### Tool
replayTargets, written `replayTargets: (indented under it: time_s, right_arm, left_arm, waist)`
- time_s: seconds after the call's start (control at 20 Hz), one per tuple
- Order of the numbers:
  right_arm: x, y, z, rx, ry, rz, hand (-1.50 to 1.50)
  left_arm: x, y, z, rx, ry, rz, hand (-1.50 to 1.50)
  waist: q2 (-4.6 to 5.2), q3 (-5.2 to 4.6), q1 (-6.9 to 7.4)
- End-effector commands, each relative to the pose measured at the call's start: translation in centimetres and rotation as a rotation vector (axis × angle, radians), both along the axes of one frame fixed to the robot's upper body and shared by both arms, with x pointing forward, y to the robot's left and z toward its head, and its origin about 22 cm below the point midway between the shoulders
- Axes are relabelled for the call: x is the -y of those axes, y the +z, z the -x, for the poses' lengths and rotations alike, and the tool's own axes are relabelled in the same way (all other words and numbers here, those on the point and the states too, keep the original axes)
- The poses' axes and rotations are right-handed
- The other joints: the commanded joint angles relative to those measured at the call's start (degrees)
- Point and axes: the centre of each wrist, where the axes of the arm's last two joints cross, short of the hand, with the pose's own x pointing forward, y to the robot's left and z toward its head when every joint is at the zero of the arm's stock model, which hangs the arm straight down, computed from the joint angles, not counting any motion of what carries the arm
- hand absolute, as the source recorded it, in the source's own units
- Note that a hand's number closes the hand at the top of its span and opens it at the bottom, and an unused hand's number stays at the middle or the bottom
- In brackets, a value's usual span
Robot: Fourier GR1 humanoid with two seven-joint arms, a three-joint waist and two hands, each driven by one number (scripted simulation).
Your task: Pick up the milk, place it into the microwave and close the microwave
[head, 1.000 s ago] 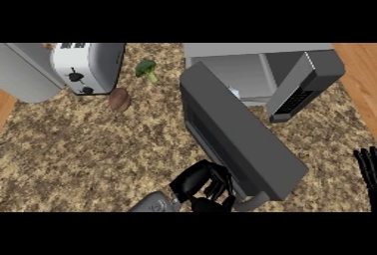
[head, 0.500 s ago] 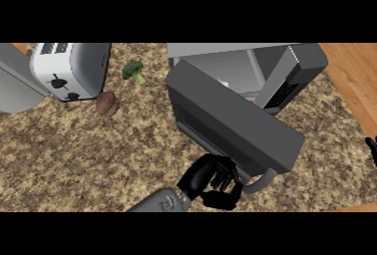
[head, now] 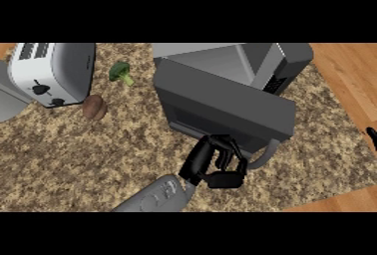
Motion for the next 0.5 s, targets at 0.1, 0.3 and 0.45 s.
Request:
replayTargets:
  time_s: [0.1,0.3,0.45]
  right_arm:
    - [-0.1,1.9,-1.0,0.015,0.085,0.006,-1.50]
    - [0.2,3.0,-1.2,0.027,0.095,0.014,-1.50]
    - [0.3,3.5,-1.4,0.012,0.110,0.025,-1.50]
  left_arm:
    - [0.7,2.6,-2.2,0.012,0.064,0.105,1.50]
    - [0.5,3.0,-3.5,0.002,0.114,0.136,1.50]
    - [0.3,3.4,-4.6,-0.009,0.146,0.139,1.50]
  waist:
    - [0.75,-0.02,-2.64]
    - [0.97,0.02,-3.65]
    - [1.34,0.07,-4.02]
